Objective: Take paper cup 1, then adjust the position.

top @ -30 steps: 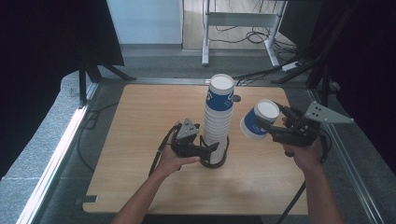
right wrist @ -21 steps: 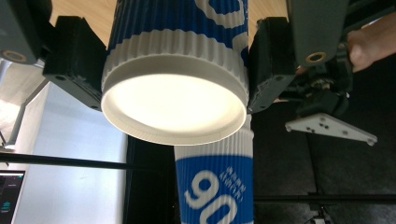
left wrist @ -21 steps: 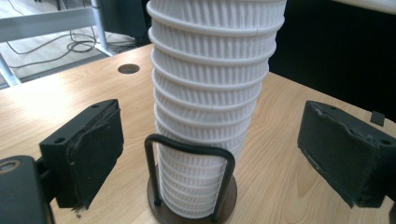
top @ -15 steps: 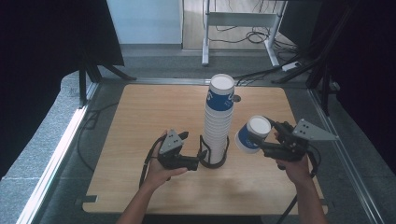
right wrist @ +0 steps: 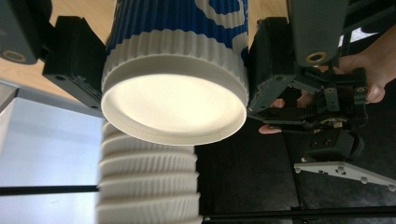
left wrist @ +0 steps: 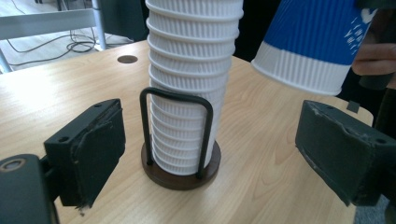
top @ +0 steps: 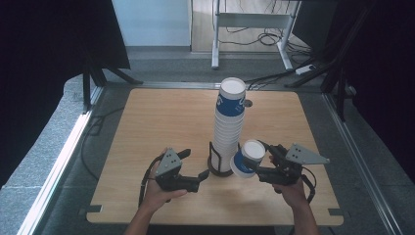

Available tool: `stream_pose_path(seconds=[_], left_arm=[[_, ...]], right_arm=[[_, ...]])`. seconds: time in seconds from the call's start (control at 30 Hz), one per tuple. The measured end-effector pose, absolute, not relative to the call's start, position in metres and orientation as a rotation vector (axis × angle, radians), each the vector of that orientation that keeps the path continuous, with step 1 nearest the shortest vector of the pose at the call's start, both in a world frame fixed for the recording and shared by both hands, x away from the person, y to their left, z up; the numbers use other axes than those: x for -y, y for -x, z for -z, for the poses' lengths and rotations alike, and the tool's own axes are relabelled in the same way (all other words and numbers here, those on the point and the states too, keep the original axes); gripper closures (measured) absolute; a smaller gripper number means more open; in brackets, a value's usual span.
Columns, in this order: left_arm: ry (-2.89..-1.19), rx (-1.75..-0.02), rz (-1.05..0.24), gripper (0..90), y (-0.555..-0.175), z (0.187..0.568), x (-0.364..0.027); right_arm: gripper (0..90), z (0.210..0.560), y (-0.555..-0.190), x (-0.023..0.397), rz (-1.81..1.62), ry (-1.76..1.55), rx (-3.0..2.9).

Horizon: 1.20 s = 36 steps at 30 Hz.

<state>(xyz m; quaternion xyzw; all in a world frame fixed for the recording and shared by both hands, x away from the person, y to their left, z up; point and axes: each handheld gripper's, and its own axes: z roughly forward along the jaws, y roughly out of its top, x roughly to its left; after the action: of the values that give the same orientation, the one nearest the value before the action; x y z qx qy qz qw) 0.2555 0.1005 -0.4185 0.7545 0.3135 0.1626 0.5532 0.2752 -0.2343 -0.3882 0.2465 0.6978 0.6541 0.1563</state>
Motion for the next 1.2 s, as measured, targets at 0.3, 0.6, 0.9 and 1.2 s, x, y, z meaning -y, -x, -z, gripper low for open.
stream_pose_path(seconds=[0.3,0.6,0.9,1.2], left_arm=[[-1.822,-0.712,-0.388,8.8,-0.243,0.420,-0.096],[-1.867,-0.683,-0.373,8.8,-0.235,0.427,-0.091],[-1.886,-0.668,-0.358,8.7,-0.232,0.429,-0.084],[-1.897,-0.670,-0.355,7.0,-0.232,0.432,-0.081]], right_arm=[[28.8,0.406,-0.266,0.221,-1.879,-0.692,-2.040],[28.8,0.416,-0.263,0.214,-1.843,-0.681,-2.097],[28.7,0.423,-0.264,0.194,-1.829,-0.647,-2.144],[28.7,0.426,-0.264,0.186,-1.832,-0.639,-2.144]])
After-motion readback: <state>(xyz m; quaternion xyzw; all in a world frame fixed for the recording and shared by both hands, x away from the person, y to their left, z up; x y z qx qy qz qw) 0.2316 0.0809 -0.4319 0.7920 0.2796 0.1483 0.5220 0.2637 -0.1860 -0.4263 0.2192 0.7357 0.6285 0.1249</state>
